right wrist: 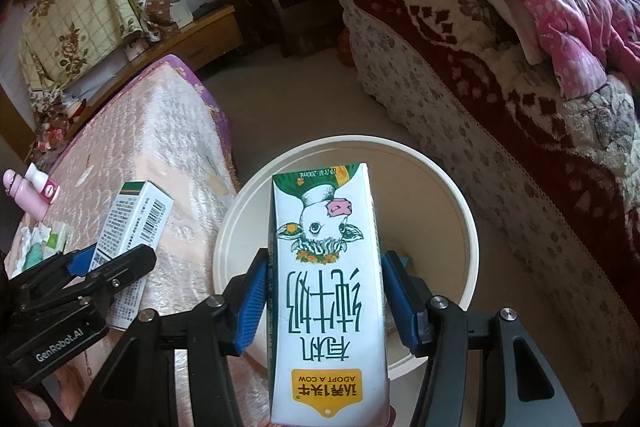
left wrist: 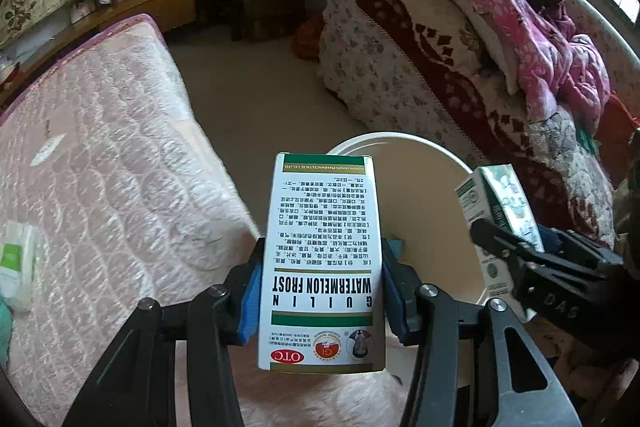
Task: Collect trash
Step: 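Carry both boxes over the white bin and open both grippers, then move both grippers back toward the trash on the mattress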
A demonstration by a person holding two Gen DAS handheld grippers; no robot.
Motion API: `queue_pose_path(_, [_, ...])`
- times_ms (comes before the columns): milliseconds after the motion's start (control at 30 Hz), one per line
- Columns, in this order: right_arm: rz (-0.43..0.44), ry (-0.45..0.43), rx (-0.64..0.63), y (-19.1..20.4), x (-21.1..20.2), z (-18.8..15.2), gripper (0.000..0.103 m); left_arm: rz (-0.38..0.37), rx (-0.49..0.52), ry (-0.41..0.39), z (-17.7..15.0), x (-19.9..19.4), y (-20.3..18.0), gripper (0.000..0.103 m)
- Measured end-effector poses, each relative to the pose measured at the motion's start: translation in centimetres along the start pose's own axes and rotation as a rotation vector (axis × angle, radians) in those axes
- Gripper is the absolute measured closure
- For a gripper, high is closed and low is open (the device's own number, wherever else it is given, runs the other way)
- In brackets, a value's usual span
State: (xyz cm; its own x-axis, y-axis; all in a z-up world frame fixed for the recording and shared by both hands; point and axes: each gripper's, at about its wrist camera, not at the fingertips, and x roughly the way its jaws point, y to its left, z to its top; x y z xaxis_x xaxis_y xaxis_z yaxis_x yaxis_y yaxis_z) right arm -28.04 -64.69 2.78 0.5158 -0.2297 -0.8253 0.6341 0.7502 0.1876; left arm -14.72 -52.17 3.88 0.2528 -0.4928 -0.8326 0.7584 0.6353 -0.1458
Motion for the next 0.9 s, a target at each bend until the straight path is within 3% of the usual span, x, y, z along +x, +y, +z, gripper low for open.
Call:
queue_pose_path(167, [-0.010,-0.002,0.024,-0.8,0.6,0.3,0.043,-0.056,0.003,0.006,0.3,0.6,-0.9,0.051])
queue_pose_path(233, [-0.016,-0.004,0.036,-1.1,0.8,0.4,0.040,-0.093,0.007,0.012,0.3,0.8,-1.2,0.045])
queue_pose_path(267, [-0.019,-0.007,0.049,-1.3,0.8,0.5,0.033,-0.096,0.006,0.008,0.4,0.8,-1.3,0.034])
queue_pose_path(300, [-0.020,-0.010,0.060,-1.5,0.8,0.4,0.031,-0.089,0.003,0.001,0.3,0.6,-1.3,0.029])
queue_pose_path(900, [-0.010,0.012,0.035,0.5,0.0,-1.2,0.031,0.054,-0.047,-0.060,-1.1,-2.5,2.5,0.029])
